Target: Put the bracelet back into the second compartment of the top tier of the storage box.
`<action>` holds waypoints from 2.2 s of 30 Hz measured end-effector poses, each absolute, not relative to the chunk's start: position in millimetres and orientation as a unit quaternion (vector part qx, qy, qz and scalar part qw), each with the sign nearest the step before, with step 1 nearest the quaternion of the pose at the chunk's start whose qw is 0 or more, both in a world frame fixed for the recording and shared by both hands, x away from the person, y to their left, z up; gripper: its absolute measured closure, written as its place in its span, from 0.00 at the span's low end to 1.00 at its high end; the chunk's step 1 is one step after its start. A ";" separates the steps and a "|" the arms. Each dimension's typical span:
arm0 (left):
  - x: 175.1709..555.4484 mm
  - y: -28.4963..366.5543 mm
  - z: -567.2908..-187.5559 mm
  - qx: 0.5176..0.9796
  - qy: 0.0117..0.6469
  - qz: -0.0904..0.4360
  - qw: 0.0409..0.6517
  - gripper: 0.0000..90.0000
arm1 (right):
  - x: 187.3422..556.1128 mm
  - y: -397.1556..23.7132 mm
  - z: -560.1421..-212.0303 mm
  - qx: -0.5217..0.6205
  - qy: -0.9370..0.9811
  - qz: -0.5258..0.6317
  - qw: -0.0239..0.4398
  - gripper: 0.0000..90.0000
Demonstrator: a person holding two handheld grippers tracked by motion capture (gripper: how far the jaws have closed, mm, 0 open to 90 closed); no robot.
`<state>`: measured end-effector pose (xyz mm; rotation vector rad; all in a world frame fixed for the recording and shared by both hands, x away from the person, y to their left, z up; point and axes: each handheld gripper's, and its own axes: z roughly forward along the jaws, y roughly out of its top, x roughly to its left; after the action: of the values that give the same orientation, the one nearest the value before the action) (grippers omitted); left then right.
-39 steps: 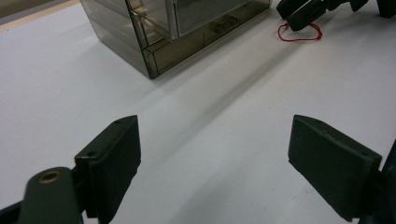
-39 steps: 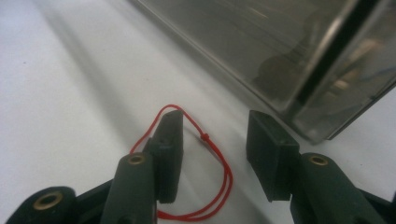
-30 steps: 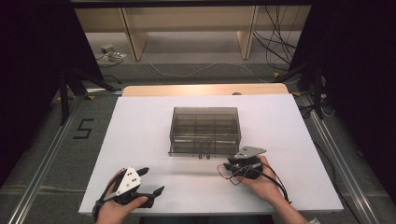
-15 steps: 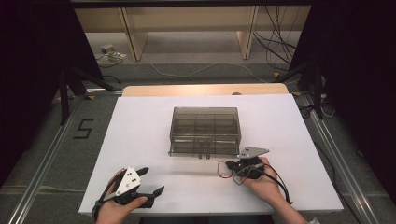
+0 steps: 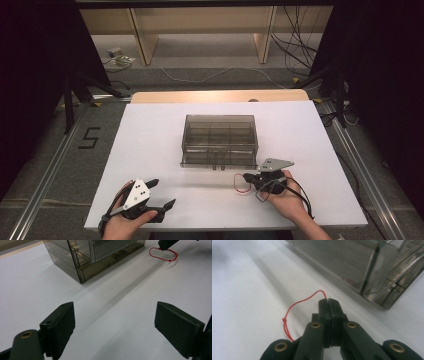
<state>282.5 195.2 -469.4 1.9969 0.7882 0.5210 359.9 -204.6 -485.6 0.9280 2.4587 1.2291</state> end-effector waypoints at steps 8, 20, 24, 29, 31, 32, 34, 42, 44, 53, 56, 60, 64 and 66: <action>282.7 195.3 -469.5 0.807 0.319 0.211 0.450 0.19 | 355.1 -204.5 -481.9 0.304 0.842 0.427 0.123 1.00; 282.9 196.1 -469.2 0.805 0.320 0.215 0.451 0.19 | 351.7 -205.5 -478.5 0.297 0.840 0.436 0.123 1.00; 282.9 196.4 -469.1 0.804 0.321 0.216 0.452 0.19 | 350.0 -206.3 -477.0 0.295 0.840 0.439 0.123 1.00; 283.0 196.4 -469.1 0.804 0.321 0.216 0.452 0.19 | 347.4 -206.9 -474.8 0.291 0.840 0.442 0.123 1.00; 283.0 196.5 -469.1 0.803 0.321 0.216 0.453 0.19 | 347.2 -206.7 -474.5 0.290 0.840 0.442 0.124 1.00; 283.0 196.6 -469.1 0.803 0.321 0.216 0.453 0.19 | 346.8 -206.3 -474.2 0.290 0.839 0.443 0.123 1.00; 283.0 196.6 -469.0 0.803 0.321 0.217 0.453 0.19 | 346.0 -205.9 -473.6 0.288 0.841 0.442 0.122 1.00; 283.0 196.7 -469.0 0.802 0.321 0.218 0.454 0.19 | 344.3 -204.7 -471.6 0.282 0.839 0.448 0.124 1.00; 283.1 196.6 -469.0 0.802 0.321 0.217 0.454 0.19 | 344.1 -204.7 -470.4 0.281 0.838 0.451 0.123 1.00; 283.2 196.4 -469.2 0.803 0.321 0.217 0.453 0.19 | 342.4 -202.6 -468.1 0.273 0.839 0.455 0.122 1.00; 283.2 196.1 -469.2 0.803 0.321 0.218 0.453 0.19 | 342.1 -202.1 -467.6 0.272 0.838 0.457 0.123 1.00; 283.2 196.2 -469.2 0.803 0.321 0.217 0.453 0.19 | 341.3 -201.3 -466.6 0.271 0.838 0.458 0.121 1.00; 283.1 196.1 -469.2 0.803 0.321 0.218 0.453 0.19 | 341.5 -201.0 -466.5 0.269 0.838 0.460 0.122 1.00; 283.1 196.1 -469.2 0.803 0.321 0.218 0.453 0.19 | 341.4 -200.9 -466.1 0.269 0.837 0.460 0.122 1.00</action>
<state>283.1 196.1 -469.2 1.9824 0.7925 0.5376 341.4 -200.9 -466.1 0.7850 2.4436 1.3426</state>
